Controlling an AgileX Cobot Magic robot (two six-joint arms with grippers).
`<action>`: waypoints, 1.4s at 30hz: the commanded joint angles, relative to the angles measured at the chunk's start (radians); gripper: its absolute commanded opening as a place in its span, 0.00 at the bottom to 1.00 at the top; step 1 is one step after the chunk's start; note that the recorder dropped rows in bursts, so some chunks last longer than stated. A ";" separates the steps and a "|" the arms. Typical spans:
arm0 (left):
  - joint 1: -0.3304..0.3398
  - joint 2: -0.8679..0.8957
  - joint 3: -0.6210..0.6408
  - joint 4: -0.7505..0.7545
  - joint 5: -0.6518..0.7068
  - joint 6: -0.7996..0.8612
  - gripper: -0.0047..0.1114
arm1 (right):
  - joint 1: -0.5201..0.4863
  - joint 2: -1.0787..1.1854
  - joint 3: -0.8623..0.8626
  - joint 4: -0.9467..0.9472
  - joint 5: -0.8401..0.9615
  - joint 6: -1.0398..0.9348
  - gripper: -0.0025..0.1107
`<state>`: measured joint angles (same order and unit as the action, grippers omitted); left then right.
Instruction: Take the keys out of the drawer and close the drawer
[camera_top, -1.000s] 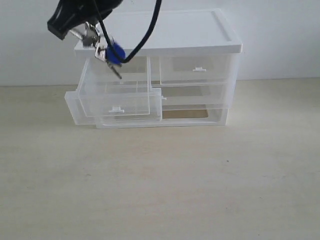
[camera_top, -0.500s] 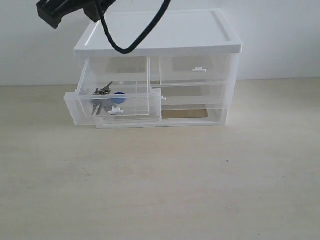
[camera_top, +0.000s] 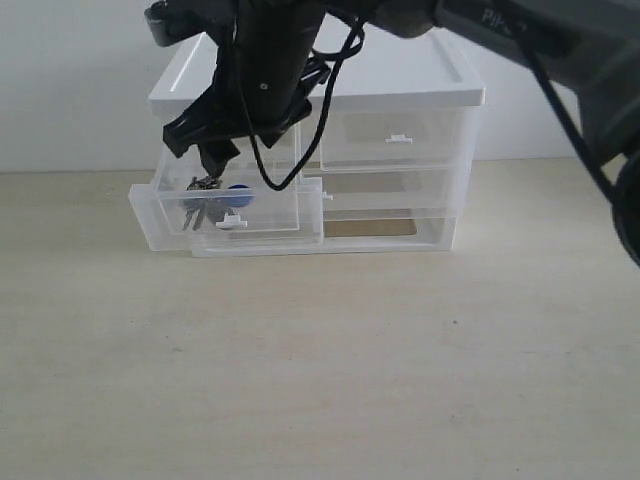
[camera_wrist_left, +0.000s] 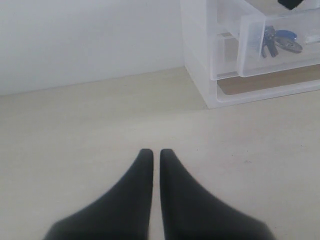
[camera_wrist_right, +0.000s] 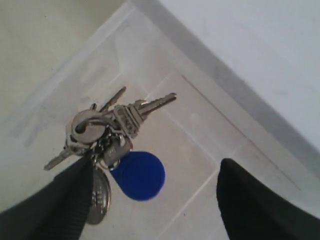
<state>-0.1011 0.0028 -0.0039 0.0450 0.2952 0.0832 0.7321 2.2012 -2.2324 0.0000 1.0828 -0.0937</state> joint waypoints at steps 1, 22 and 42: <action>-0.002 -0.003 0.004 -0.006 0.001 -0.002 0.08 | -0.004 0.020 -0.003 0.102 -0.046 -0.059 0.57; -0.002 -0.003 0.004 -0.006 0.001 -0.002 0.08 | -0.016 0.105 -0.004 0.132 -0.115 -0.063 0.41; -0.002 -0.003 0.004 -0.006 0.001 -0.002 0.08 | -0.014 0.006 -0.063 -0.140 -0.044 -0.024 0.02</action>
<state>-0.1011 0.0028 -0.0039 0.0450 0.2952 0.0832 0.7192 2.2571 -2.2794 -0.1397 1.0331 -0.1200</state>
